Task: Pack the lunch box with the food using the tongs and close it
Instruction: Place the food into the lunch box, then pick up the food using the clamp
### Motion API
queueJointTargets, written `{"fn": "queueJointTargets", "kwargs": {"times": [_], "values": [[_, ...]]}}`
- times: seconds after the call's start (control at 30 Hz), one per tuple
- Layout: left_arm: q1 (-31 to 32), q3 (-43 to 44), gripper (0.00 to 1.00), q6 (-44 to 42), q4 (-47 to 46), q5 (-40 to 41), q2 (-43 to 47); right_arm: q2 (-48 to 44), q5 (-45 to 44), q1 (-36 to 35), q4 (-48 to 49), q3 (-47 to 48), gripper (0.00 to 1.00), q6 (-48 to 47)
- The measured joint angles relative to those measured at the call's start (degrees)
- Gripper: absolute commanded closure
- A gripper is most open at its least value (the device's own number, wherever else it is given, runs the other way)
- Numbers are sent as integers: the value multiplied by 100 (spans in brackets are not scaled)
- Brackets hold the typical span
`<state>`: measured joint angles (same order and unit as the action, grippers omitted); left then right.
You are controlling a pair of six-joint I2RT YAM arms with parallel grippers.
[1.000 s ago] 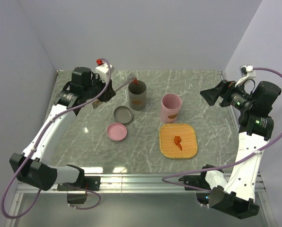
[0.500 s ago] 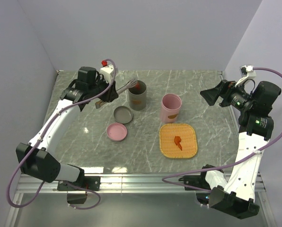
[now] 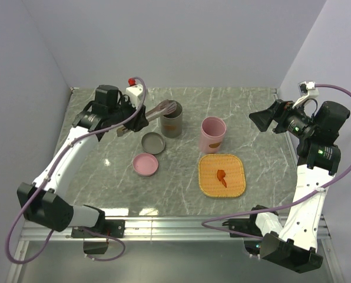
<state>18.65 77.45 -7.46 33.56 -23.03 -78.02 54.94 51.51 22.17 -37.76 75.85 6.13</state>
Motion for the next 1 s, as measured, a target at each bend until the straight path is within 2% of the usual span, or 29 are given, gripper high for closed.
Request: {"fn": "queueJointTargets", "kwargs": {"times": [0.1,0.3,0.43,0.53,0.7,0.87,1.0], "values": [[118,-251,53,-474,177,-199,413,0,2,0,2,0,0,0],[745,-911,50,-1613,669,-446,1255,0,20,0,2,0,0,0],[1217,-1196,46,-2192,918,-476,1445,2,26,0,4,0,0,24],[1825,-1421,44,-2428,905,-400,1453,4,42,0,7,0,0,44],[2778,-1613,40,-2494,667,-208,1272,44,46,0,4,2,0,44],[3268,-1609,39,-2389,55,133,702,70,44,0,4,2,0,44],[3585,-1386,40,-1928,-166,461,-31,70,44,0,4,2,0,42]]}}
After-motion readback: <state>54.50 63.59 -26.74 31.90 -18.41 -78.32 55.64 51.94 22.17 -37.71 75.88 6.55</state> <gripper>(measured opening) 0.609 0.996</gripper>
